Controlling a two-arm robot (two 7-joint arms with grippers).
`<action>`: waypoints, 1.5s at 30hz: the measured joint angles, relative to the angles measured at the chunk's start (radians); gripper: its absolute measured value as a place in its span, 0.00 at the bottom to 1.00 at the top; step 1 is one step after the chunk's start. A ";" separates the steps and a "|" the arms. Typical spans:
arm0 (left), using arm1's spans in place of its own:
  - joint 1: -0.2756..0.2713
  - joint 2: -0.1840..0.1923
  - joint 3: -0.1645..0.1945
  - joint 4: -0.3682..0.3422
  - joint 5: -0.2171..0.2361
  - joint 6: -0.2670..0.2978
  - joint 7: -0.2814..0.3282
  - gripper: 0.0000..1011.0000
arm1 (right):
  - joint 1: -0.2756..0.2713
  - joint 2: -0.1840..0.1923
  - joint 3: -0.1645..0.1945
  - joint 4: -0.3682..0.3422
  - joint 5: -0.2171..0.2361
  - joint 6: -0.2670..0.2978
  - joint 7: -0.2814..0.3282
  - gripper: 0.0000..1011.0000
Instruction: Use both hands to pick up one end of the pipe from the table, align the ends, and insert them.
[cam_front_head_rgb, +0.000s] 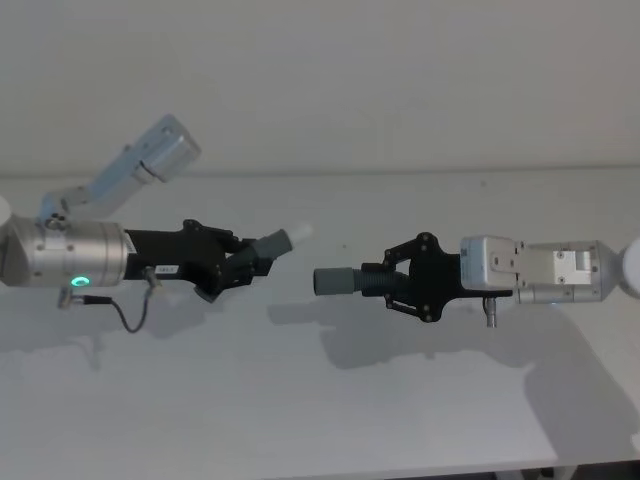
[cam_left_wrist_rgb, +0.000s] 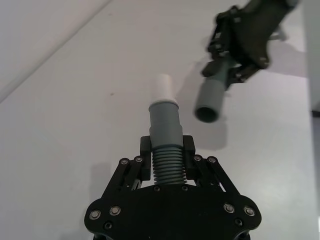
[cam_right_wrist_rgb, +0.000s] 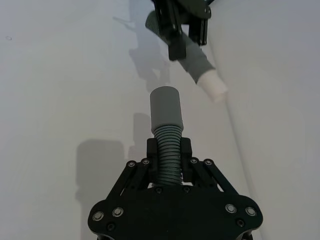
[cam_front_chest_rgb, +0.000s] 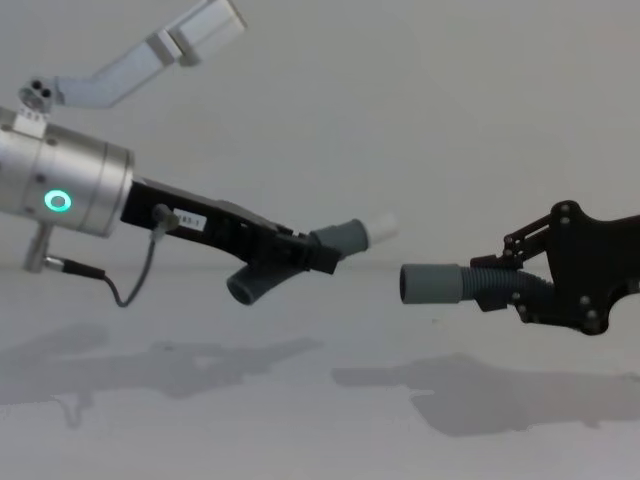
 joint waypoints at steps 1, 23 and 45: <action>-0.006 0.009 0.003 0.000 -0.005 -0.005 -0.025 0.33 | 0.000 0.000 0.000 0.000 0.000 0.000 0.000 0.23; -0.093 0.103 0.049 0.013 -0.066 -0.051 -0.312 0.33 | 0.000 0.000 0.000 0.000 0.000 0.000 0.000 0.23; -0.155 0.088 0.125 0.108 -0.046 -0.081 -0.393 0.33 | 0.000 0.000 0.000 0.000 0.000 0.000 0.000 0.23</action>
